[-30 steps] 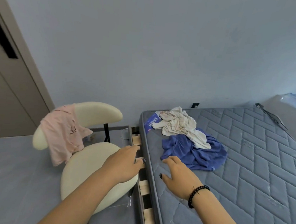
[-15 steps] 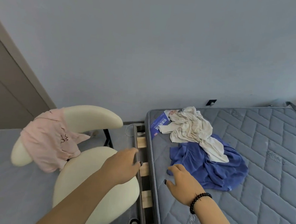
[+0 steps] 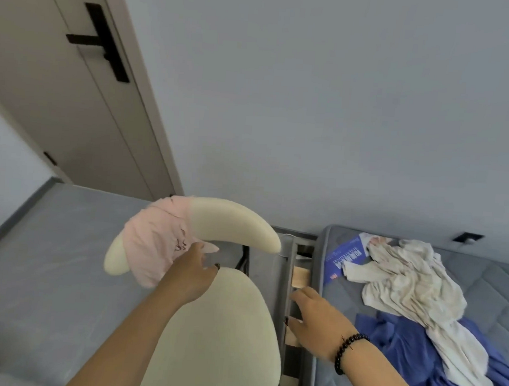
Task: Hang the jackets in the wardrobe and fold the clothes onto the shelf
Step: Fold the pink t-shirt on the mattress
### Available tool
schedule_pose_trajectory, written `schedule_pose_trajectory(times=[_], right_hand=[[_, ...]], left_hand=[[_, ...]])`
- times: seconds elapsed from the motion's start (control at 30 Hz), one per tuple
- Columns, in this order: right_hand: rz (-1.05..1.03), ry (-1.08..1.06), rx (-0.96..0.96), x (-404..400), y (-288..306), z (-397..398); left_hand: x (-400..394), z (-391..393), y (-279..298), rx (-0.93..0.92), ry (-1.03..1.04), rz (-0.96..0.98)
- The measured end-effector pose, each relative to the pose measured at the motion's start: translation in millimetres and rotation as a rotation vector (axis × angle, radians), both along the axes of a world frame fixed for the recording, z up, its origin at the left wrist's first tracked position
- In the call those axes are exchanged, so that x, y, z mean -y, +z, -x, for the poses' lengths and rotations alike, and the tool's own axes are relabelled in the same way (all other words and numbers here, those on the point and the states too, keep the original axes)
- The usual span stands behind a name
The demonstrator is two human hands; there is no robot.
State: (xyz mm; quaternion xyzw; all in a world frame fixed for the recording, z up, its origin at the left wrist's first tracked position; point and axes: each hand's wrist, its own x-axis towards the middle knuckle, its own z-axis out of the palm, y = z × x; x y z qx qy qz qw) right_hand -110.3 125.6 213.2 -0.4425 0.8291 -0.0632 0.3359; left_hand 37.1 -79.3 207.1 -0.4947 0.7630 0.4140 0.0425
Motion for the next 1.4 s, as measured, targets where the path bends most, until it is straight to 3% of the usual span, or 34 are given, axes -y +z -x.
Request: schedule_pose_trajectory(times=[0.4,0.63,0.8,1.0,1.13,1.27,1.4], right_hand=[[-0.034,0.162,-0.005,152.2,-15.9,-32.2],[-0.098,0.195,0.001,196.9,-28.1,-34.2],[-0.121,0.188,-0.014,204.6,-29.6,-27.6],[-0.121,0.204,-0.029,207.9,-21.3,-22.5],[-0.053,0.213,-0.04,215.4,-2.6,-18.5],[0.122,0.214,-0.077,223.4,36.3,-14.3],[0.427,0.15,-0.009,224.5,83.9,-16.9]], left_hand=[[157.8,-11.4,-40.7,-0.112,0.376,0.018],[220.5,18.8,-82.1,-0.163,0.565,-0.186],[235.7,20.7,-105.9,-0.104,0.596,-0.177],[212.7,19.7,-61.7,-0.222,0.529,-0.021],[198.1,8.0,-14.0,-0.452,0.409,0.057],[181.4,-8.0,48.1,-0.637,0.31,0.109],[147.3,-15.3,121.8,-0.782,0.2,0.161]])
